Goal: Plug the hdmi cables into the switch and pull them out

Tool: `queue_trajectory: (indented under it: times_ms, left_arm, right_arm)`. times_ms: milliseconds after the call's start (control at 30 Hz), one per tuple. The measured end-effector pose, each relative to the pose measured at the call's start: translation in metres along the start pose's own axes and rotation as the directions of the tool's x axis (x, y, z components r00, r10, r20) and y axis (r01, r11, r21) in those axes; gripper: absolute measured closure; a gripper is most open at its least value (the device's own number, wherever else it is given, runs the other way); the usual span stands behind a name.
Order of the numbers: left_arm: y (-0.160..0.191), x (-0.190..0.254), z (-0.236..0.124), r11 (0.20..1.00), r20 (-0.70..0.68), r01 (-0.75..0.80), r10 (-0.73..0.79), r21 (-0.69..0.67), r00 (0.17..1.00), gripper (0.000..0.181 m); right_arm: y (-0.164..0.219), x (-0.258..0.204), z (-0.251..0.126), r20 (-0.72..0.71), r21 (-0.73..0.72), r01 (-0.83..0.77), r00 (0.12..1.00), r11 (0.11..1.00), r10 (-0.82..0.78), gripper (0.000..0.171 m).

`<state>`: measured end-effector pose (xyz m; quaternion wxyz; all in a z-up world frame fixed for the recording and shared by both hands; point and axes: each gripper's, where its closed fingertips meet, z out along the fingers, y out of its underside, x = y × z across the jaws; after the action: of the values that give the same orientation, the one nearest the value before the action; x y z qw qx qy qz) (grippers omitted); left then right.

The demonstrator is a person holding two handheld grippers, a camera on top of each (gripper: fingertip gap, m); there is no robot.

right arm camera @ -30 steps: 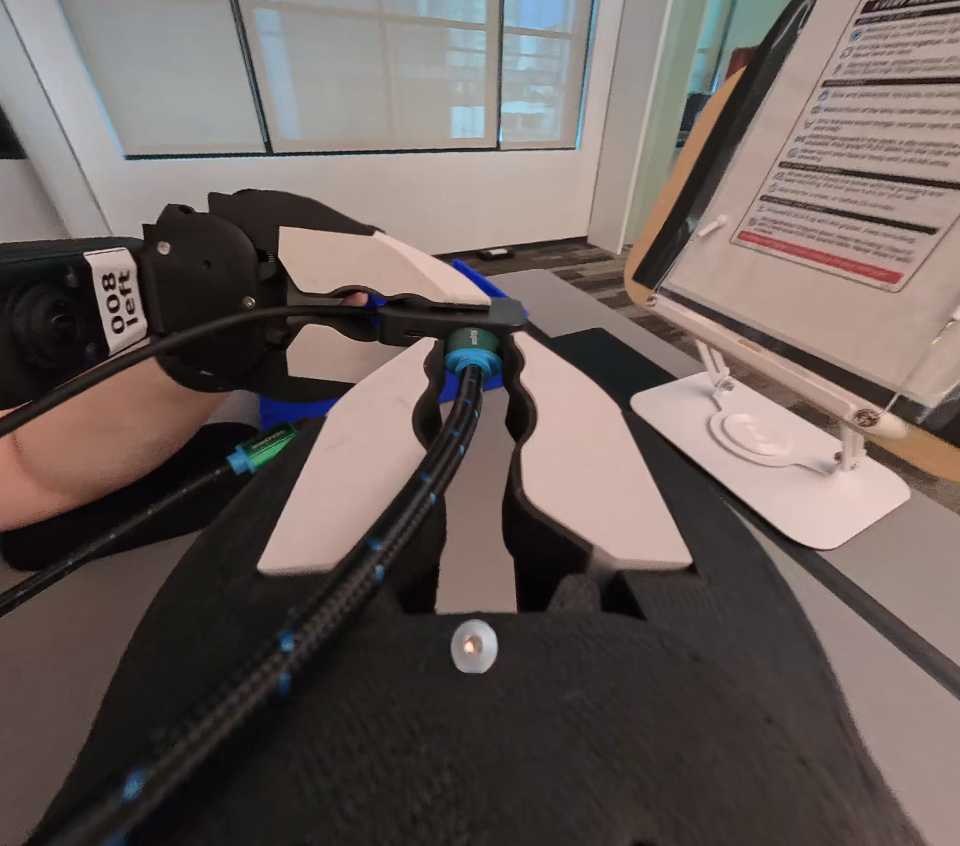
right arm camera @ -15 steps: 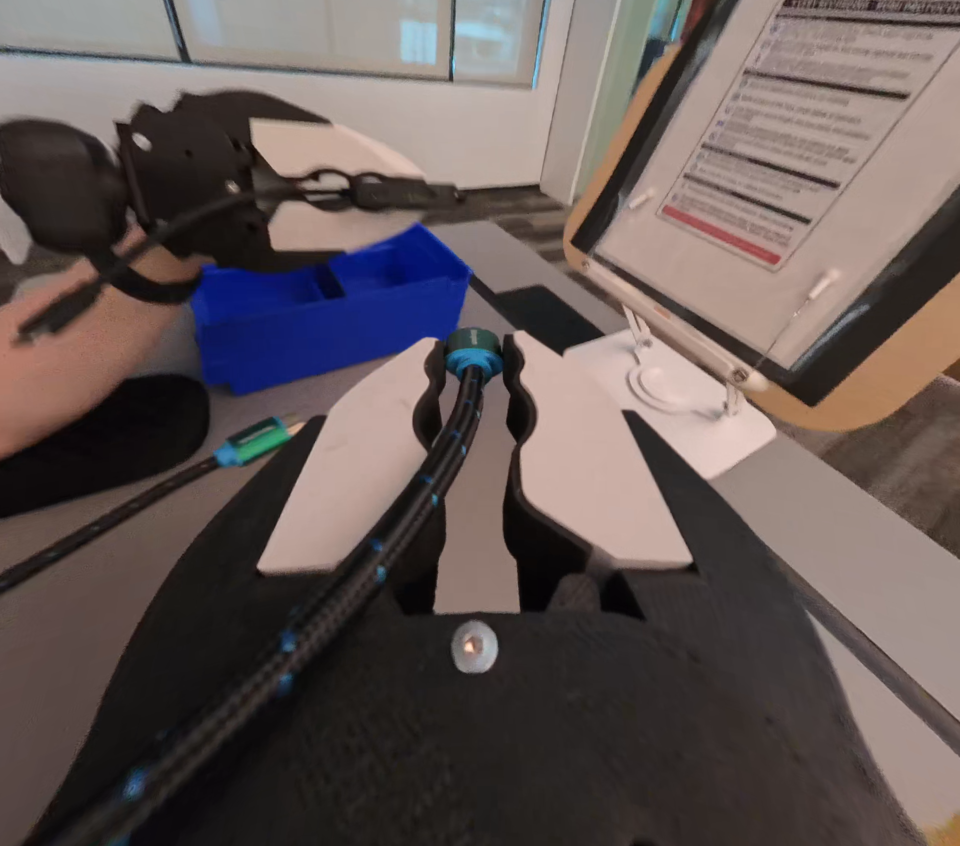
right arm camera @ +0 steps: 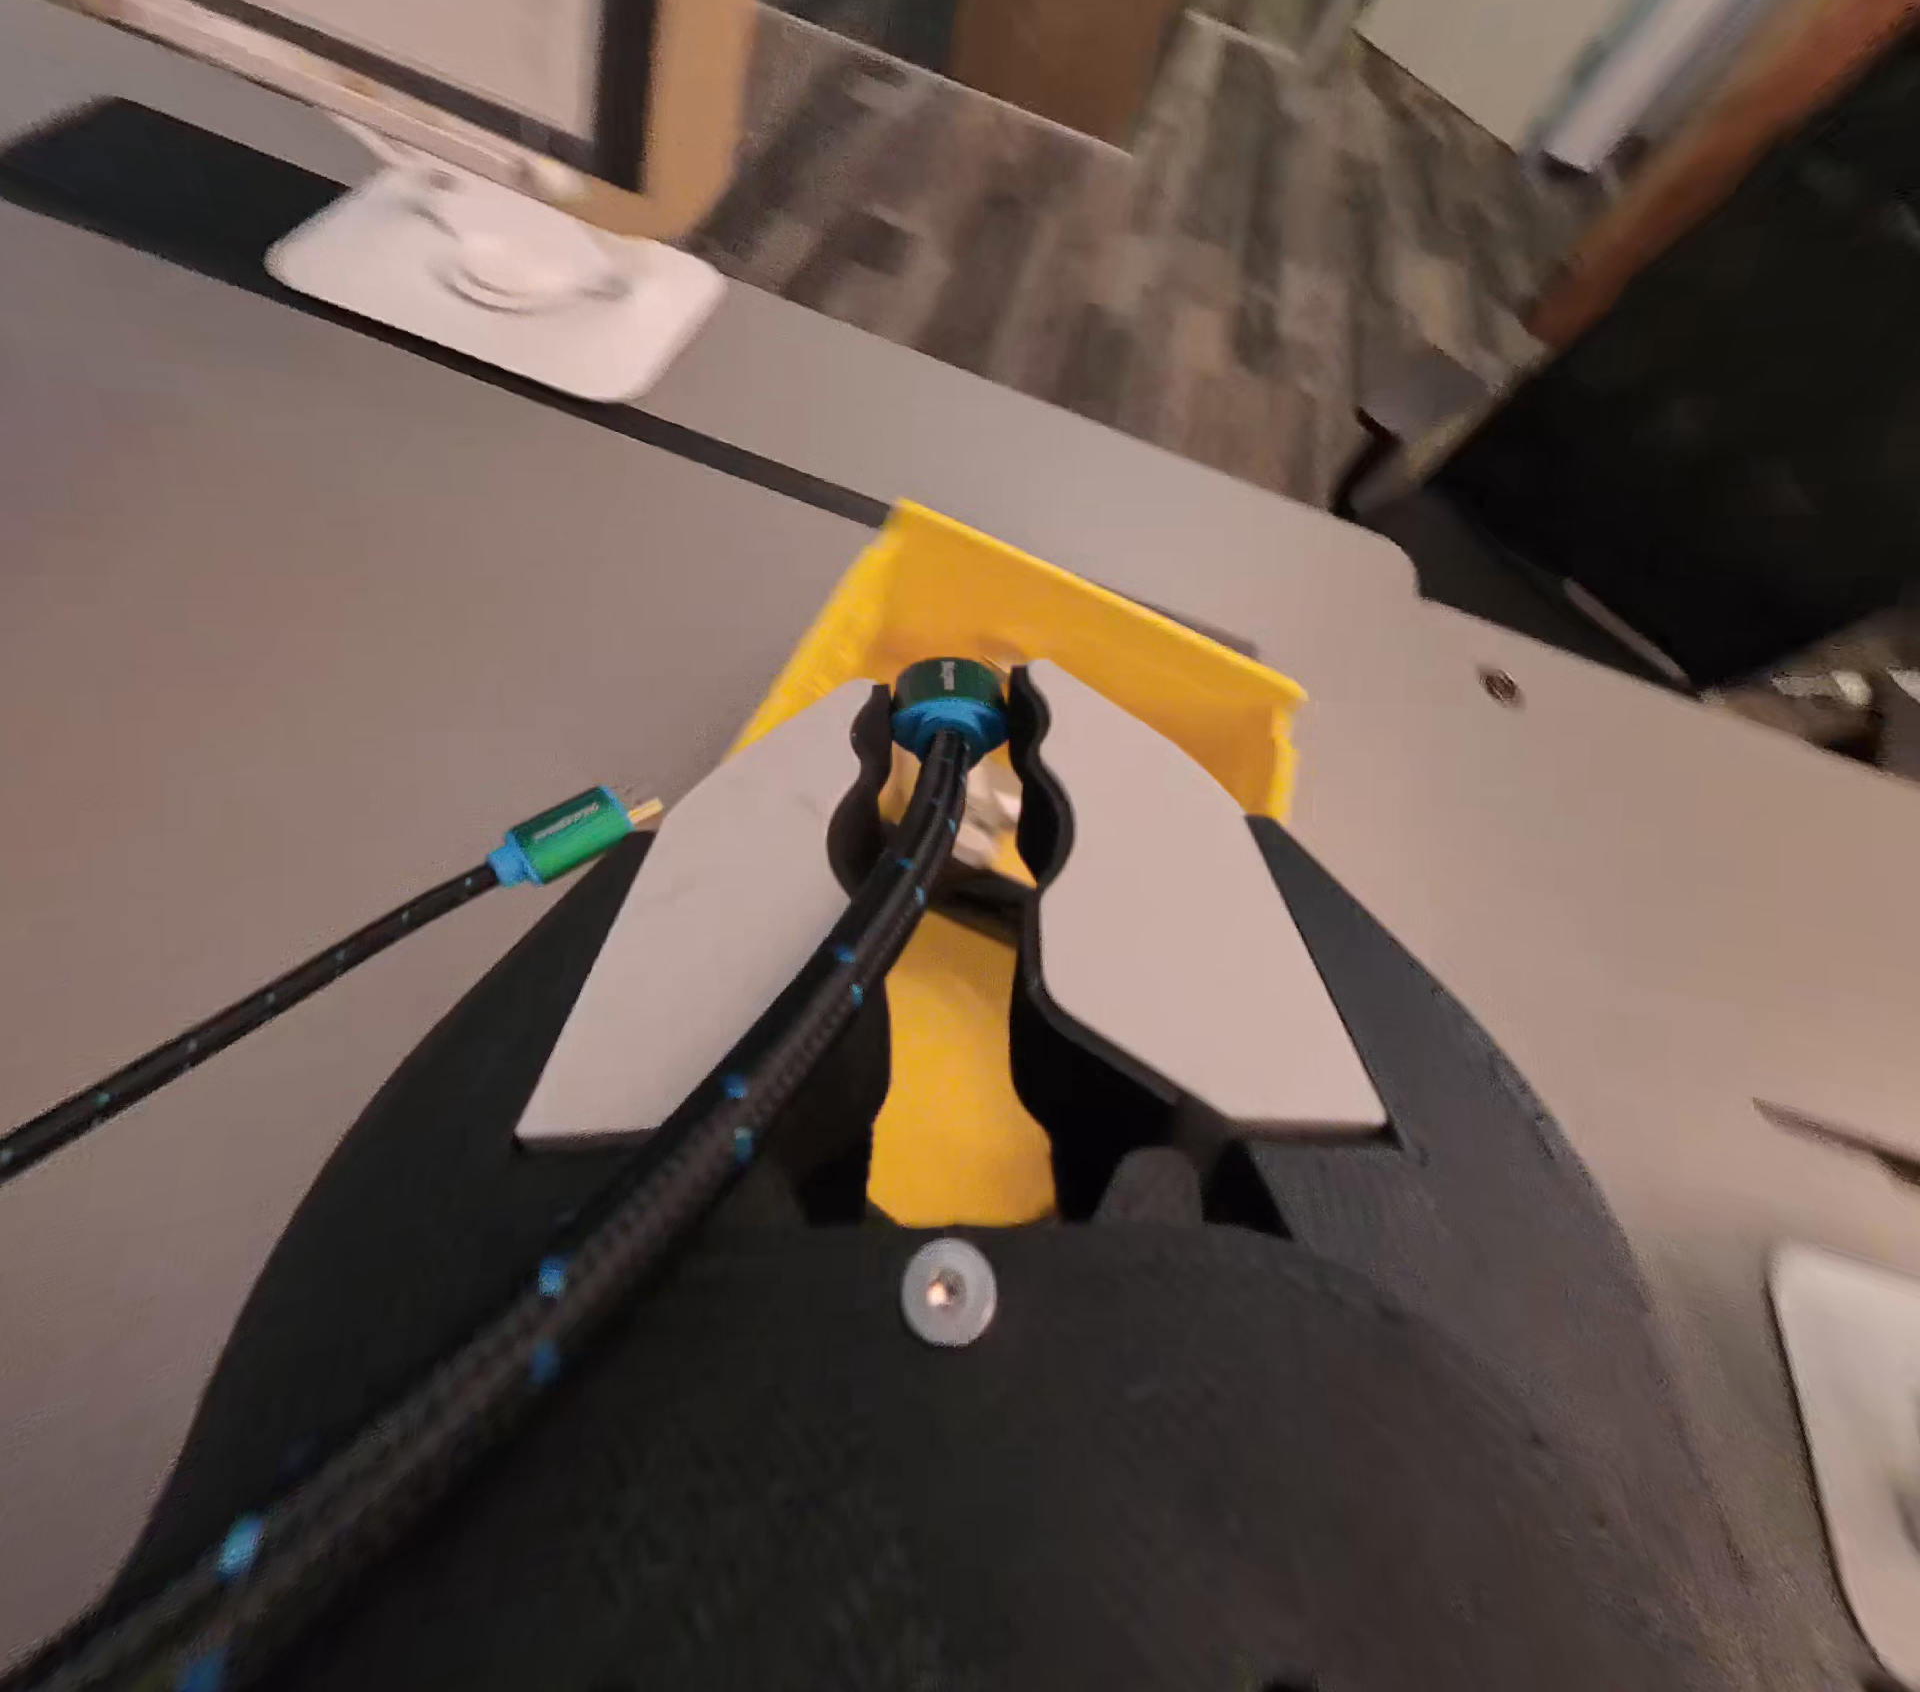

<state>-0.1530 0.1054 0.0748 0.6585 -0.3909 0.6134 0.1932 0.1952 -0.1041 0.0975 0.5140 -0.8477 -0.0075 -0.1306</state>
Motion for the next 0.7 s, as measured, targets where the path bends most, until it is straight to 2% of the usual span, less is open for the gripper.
queue_trajectory:
  times_ms: [167, 333, 500, 600, 700]
  left_arm:
    - [0.0, 0.003, 0.0, 1.0, -0.019, 0.003, -0.004, -0.011, 1.0, 0.168]
    - [0.001, 0.008, 0.001, 1.0, -0.044, 0.0, -0.001, -0.026, 0.999, 0.168]
    - [0.0, 0.018, 0.002, 0.999, -0.088, -0.004, 0.0, -0.041, 0.996, 0.168]
    - [-0.001, 0.025, 0.002, 0.999, -0.121, -0.018, 0.013, -0.047, 0.993, 0.168]
    - [-0.009, 0.032, 0.003, 0.999, -0.146, -0.031, 0.026, -0.029, 0.989, 0.168]
  right_arm:
    - [0.053, 0.078, -0.012, -0.199, -0.066, -0.128, 0.973, 0.99, 0.113, 0.148]
    - [0.108, 0.08, 0.006, -0.209, -0.351, -0.173, 0.972, 0.92, 0.102, 0.148]
    - [0.167, 0.026, 0.03, -0.036, -0.727, -0.1, 0.994, 0.679, 0.108, 0.148]
    - [0.208, 0.012, 0.051, 0.018, -0.851, -0.06, 0.989, 0.521, 0.144, 0.148]
    - [0.239, 0.0, 0.052, 0.015, -0.923, -0.107, 0.95, 0.37, 0.313, 0.147]
